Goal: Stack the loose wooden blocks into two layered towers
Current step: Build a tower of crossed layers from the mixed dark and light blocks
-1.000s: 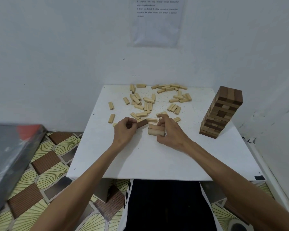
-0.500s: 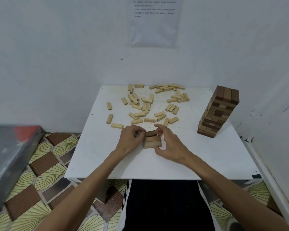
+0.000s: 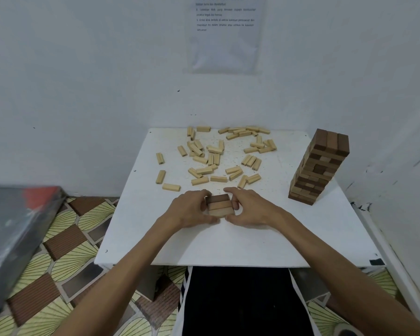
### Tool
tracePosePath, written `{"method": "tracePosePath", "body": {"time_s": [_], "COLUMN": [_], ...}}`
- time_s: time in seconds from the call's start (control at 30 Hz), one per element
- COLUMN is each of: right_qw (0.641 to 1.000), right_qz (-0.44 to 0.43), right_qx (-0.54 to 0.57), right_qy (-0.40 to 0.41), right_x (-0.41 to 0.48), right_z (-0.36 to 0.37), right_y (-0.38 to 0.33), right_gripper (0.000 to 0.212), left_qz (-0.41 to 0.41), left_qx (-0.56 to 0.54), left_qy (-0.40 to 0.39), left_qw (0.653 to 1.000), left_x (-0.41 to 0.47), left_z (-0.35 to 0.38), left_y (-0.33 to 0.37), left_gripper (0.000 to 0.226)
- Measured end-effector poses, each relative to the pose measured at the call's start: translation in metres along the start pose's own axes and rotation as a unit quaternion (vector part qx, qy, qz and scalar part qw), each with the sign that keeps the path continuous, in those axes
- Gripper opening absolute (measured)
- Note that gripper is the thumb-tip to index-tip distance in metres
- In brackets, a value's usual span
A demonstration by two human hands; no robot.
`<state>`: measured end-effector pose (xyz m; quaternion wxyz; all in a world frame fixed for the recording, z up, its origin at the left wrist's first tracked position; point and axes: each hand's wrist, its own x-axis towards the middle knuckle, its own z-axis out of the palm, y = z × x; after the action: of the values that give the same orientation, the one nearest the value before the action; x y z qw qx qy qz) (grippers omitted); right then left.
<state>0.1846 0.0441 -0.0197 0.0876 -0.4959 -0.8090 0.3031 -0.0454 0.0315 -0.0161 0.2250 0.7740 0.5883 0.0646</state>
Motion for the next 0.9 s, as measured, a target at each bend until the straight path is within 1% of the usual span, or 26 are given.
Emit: {"method": "tracePosePath", "body": {"time_s": [0.1,0.33,0.47,0.7,0.9], "right_qw": [0.999,0.997,0.995,0.995,0.995], "right_qz": [-0.007,-0.004,-0.009,-0.012,-0.002], "right_qx": [-0.022,-0.04,-0.051,-0.053,-0.053], "right_qy": [-0.026,-0.067,-0.082,-0.082,-0.08], "right_x": [0.007,0.017,0.019,0.022,0.021], "right_z": [-0.005,-0.013,-0.018,-0.021,-0.019], "right_y": [-0.003,0.0,-0.002,-0.004,-0.006], "right_gripper": [0.077,0.074,0.072,0.07,0.074], "left_qz": [0.007,0.019,0.006,0.002,-0.013], "left_qx": [-0.024,-0.044,-0.044,-0.019,-0.016], "left_qy": [-0.013,-0.038,-0.048,-0.042,-0.07], "left_qw": [1.0,0.998,0.998,0.999,0.997], "left_x": [0.004,0.006,0.005,0.005,0.008], "left_z": [-0.002,-0.006,-0.006,-0.006,-0.01], "left_y": [0.001,0.0,0.001,0.005,0.009], "left_gripper": [0.068,0.071,0.066,0.062,0.061]}}
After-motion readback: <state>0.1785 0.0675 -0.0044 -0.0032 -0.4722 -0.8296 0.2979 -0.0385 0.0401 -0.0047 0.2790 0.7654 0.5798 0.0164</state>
